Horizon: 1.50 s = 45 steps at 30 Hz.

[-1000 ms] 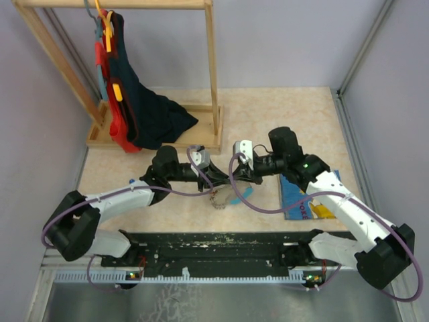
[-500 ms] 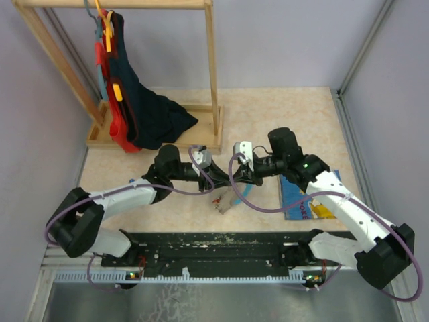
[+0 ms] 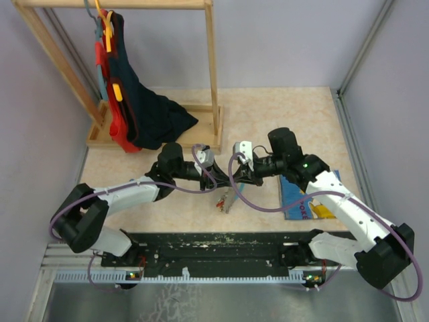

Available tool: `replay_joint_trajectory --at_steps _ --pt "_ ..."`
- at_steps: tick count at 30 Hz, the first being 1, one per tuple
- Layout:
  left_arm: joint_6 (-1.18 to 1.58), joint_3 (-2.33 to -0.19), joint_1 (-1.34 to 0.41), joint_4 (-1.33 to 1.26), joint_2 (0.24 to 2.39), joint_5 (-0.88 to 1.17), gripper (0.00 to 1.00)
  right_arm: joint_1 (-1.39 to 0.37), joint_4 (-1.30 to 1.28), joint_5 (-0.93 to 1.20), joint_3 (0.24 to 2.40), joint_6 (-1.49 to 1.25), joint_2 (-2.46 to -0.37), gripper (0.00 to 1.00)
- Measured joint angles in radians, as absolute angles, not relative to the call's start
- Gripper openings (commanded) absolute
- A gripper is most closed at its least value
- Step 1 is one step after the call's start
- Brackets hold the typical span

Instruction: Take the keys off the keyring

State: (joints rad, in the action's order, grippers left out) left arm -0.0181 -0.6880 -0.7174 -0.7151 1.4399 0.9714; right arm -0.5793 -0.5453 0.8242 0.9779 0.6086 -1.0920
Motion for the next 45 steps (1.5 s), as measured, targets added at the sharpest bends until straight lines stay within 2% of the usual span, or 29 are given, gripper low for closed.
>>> replay_joint_trajectory --at_steps 2,7,10,14,32,45 --pt "-0.019 -0.688 -0.717 -0.713 1.440 0.975 0.01 -0.579 -0.545 0.824 0.978 0.606 -1.092 0.00" --pt "-0.024 -0.692 -0.717 -0.704 1.440 0.984 0.00 -0.579 -0.545 0.824 0.978 0.598 -1.092 0.02" --pt "-0.025 -0.691 -0.717 -0.704 1.438 0.979 0.00 -0.577 -0.545 0.825 0.978 0.588 -1.092 0.29" --pt "-0.026 -0.690 -0.717 -0.695 1.415 0.938 0.00 -0.566 -0.545 0.855 0.997 0.575 -1.092 0.40" --pt "0.126 -0.645 -0.717 -0.734 1.198 0.589 0.00 -0.512 -0.579 0.954 1.055 0.574 -1.070 0.38" --pt "0.275 -0.645 -0.718 -0.731 1.189 0.532 0.00 -0.512 -0.464 0.992 1.014 0.484 -1.116 0.37"
